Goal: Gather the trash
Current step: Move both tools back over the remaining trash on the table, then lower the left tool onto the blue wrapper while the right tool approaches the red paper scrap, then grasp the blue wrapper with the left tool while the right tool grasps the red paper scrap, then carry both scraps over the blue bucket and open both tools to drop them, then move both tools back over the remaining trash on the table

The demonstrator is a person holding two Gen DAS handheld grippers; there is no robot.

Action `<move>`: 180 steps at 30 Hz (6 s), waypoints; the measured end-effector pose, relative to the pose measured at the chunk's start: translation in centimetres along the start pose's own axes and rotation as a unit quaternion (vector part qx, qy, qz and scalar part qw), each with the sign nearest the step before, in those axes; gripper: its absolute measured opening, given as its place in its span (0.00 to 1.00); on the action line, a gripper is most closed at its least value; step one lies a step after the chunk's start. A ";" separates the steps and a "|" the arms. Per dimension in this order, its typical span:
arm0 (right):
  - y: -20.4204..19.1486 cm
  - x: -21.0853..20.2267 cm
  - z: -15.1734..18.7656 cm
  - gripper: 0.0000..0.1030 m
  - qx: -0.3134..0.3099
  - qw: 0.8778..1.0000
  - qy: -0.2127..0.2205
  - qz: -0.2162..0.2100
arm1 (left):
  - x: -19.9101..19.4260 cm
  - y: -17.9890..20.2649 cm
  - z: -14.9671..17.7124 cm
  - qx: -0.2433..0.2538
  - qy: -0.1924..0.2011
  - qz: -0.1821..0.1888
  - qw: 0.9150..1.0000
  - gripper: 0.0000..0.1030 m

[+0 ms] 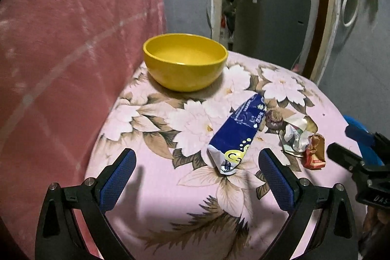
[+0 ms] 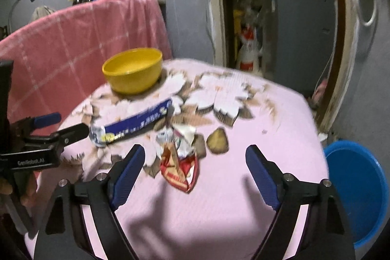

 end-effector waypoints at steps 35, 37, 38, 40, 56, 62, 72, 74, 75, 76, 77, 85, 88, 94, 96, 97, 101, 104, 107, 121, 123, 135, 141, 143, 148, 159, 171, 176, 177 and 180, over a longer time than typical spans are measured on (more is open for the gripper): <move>-0.8 3.3 3.0 0.30 0.007 0.992 -0.118 -0.041 | 6.3 4.0 -0.4 0.080 -0.078 0.023 0.993 0.42; -0.8 3.1 3.1 0.29 0.008 0.992 -0.115 -0.041 | 6.2 3.8 -0.4 0.072 -0.078 0.022 0.994 0.41; -0.8 3.0 3.1 0.29 0.008 0.993 -0.114 -0.042 | 6.0 3.7 -0.4 0.067 -0.077 0.022 0.994 0.39; -0.7 2.6 3.1 0.28 0.011 0.993 -0.111 -0.045 | 5.9 3.5 -0.5 0.057 -0.076 0.022 0.995 0.31; -0.1 -2.0 0.5 0.28 0.027 0.997 -0.012 -0.070 | -0.2 5.1 -2.2 -0.054 -0.002 0.091 0.994 0.29; 1.5 -6.2 -2.6 0.28 0.024 0.995 0.079 -0.057 | -3.0 8.2 -4.8 -0.076 0.071 0.137 0.985 0.29; 5.5 -13.1 -6.8 0.28 0.001 0.979 0.202 -0.011 | -7.0 13.9 -9.9 -0.074 0.171 0.175 0.967 0.29; 6.5 -13.9 -7.0 0.29 0.001 0.977 0.214 0.000 | -7.6 15.0 -10.6 -0.069 0.185 0.181 0.964 0.29; 7.0 -14.4 -7.1 0.29 0.002 0.976 0.220 0.005 | -7.9 15.9 -11.1 -0.064 0.193 0.184 0.962 0.29; 7.6 -14.9 -7.3 0.29 0.005 0.974 0.227 0.011 | -8.2 16.4 -11.4 -0.060 0.199 0.188 0.960 0.29; 8.2 -15.4 -7.4 0.29 0.007 0.972 0.234 0.016 | -8.3 16.9 -11.6 -0.057 0.204 0.191 0.958 0.29; 13.3 -18.6 -7.5 0.29 0.021 0.962 0.266 0.062 | -8.8 22.3 -13.3 -0.041 0.225 0.224 0.947 0.29; 15.2 -19.4 -7.3 0.29 0.027 0.959 0.272 0.078 | -8.4 24.1 -13.5 -0.035 0.222 0.233 0.946 0.29; 18.2 -19.9 -6.5 0.30 0.043 0.956 0.270 0.104 | -7.6 27.1 -13.4 -0.013 0.211 0.242 0.947 0.29; 19.1 -19.8 -6.1 0.30 0.050 0.956 0.266 0.110 | -7.2 27.9 -13.3 -0.005 0.203 0.245 0.948 0.29; 19.6 -19.6 -5.8 0.30 0.056 0.957 0.262 0.114 | -6.9 28.4 -13.2 0.000 0.197 0.243 0.950 0.29; 21.2 -18.8 -4.7 0.31 0.077 0.959 0.245 0.121 | -5.5 30.2 -12.8 0.016 0.169 0.240 0.956 0.29; 22.2 -18.2 -3.9 0.31 0.088 0.960 0.233 0.125 | -4.4 31.2 -12.2 0.022 0.150 0.240 0.959 0.29; 23.0 -17.6 -3.2 0.31 0.098 0.962 0.222 0.127 | -3.1 32.0 -11.6 0.029 0.131 0.240 0.961 0.30; 27.2 -14.2 -0.2 0.33 0.147 0.964 0.173 0.138 | 2.8 35.4 -8.8 0.053 0.049 0.249 0.966 0.33; 27.7 -13.8 0.2 0.34 0.154 0.964 0.166 0.139 | 3.6 35.6 -8.5 0.051 0.038 0.251 0.966 0.35; 28.9 -12.8 1.1 0.44 0.178 0.962 0.144 0.146 | 4.2 35.6 -8.1 0.048 0.024 0.252 0.966 0.35; 28.4 -13.7 0.3 0.44 0.175 0.961 0.153 0.148 | 2.6 34.4 -8.7 0.040 0.041 0.245 0.968 0.35; 27.9 -14.0 -0.2 0.45 0.171 0.961 0.158 0.148 | 1.9 33.8 -9.1 0.036 0.048 0.243 0.968 0.35; 26.1 -15.0 -1.5 0.46 0.158 0.961 0.173 0.144 | 0.0 31.5 -10.0 0.023 0.067 0.233 0.970 0.36; 19.9 -16.4 -4.6 0.50 0.121 0.964 0.204 0.118 | -4.8 24.2 -11.1 0.001 0.114 0.188 0.976 0.44; 11.8 -15.9 -6.5 0.76 0.082 0.969 0.220 0.074 | -8.4 13.7 -10.0 -0.033 0.161 0.099 0.981 0.74; 8.8 -15.6 -6.8 0.85 0.067 0.971 0.224 0.059 | -9.8 9.8 -9.0 -0.050 0.182 0.062 0.980 0.84; 8.1 -15.4 -6.8 0.87 0.064 0.971 0.224 0.055 | -9.9 9.3 -8.9 -0.051 0.184 0.058 0.980 0.84; 6.7 -15.1 -7.0 0.98 0.058 0.971 0.227 0.048 | -10.4 7.3 -8.0 -0.059 0.191 0.040 0.979 0.90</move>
Point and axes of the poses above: each gripper's, at about its wrist camera, not at the fingertips, and x roughly the way its jaws point, y to its right, z to its underside, the point moved 9 cm from there along x, roughly the way its jaws point, and after that the axes turned 7 degrees about x, right-handed, at the moved point
